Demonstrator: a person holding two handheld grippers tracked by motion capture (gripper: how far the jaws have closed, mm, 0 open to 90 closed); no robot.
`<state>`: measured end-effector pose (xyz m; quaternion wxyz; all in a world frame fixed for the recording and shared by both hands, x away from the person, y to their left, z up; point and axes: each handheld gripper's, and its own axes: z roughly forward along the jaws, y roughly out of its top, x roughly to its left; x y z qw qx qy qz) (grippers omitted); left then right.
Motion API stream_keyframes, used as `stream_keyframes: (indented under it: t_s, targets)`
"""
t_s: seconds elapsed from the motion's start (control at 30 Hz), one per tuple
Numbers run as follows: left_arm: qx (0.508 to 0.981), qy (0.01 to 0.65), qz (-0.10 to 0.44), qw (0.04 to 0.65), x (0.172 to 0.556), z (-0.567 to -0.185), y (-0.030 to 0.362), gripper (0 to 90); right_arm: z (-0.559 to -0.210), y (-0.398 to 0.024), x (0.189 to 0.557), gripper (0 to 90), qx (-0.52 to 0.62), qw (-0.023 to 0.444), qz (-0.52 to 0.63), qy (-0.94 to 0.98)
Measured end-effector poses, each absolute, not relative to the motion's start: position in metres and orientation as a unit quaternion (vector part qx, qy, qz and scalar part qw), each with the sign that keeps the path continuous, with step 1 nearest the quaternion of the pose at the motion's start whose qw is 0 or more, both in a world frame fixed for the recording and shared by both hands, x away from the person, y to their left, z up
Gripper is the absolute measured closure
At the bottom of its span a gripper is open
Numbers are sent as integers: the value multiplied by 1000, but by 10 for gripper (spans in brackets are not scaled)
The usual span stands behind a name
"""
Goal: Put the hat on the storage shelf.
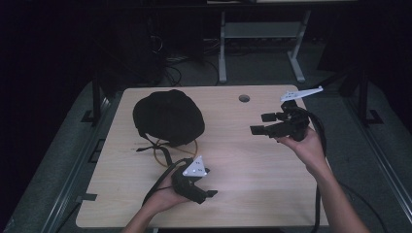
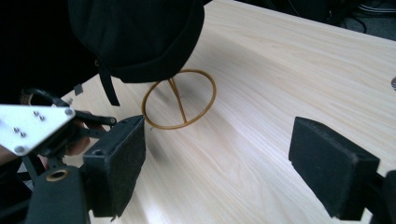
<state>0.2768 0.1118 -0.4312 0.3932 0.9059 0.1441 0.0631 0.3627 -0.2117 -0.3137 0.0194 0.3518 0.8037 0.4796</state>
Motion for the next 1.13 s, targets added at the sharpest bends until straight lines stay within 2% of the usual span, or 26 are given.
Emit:
stream_keyframes:
  t_s: [1.13]
  targets:
    - [905, 143, 60, 396, 277, -433, 109, 246, -360, -237, 331, 179, 377, 2, 459, 804]
